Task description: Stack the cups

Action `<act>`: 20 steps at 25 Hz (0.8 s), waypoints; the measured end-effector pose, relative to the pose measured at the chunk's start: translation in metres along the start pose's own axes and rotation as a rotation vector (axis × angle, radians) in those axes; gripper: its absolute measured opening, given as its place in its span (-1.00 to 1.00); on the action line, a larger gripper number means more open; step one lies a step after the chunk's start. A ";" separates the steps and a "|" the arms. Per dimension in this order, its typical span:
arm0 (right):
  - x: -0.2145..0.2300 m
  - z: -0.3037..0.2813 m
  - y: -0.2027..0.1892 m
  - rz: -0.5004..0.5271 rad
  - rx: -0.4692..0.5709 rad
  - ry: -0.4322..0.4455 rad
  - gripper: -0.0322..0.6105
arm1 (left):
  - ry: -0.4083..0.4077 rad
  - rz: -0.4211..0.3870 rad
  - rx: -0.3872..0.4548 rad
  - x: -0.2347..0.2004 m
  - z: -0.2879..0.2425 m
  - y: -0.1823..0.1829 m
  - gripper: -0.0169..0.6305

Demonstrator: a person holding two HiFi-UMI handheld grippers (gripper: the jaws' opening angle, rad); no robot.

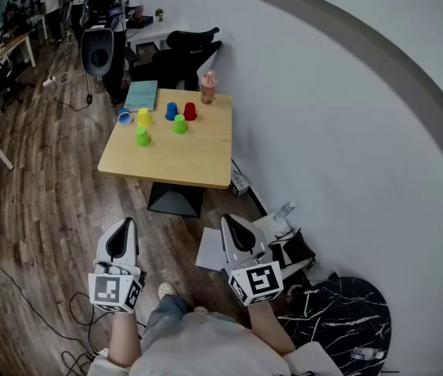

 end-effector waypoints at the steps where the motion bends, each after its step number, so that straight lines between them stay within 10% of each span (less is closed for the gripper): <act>1: 0.000 -0.001 0.000 0.001 0.000 0.000 -0.89 | -0.001 -0.003 0.001 -0.001 -0.001 0.000 -0.77; 20: -0.015 -0.093 -0.011 -0.010 0.058 0.009 -0.89 | -0.007 -0.012 0.033 -0.079 -0.050 -0.006 -0.77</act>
Point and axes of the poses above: the fingertips, and each gripper's own axes: z backward along the fingers, x to its right, y out of its top, the point moved 10 cm from there along z, backward along the fingers, and after that the axes turned 10 degrees about x, right-handed, at the moved point
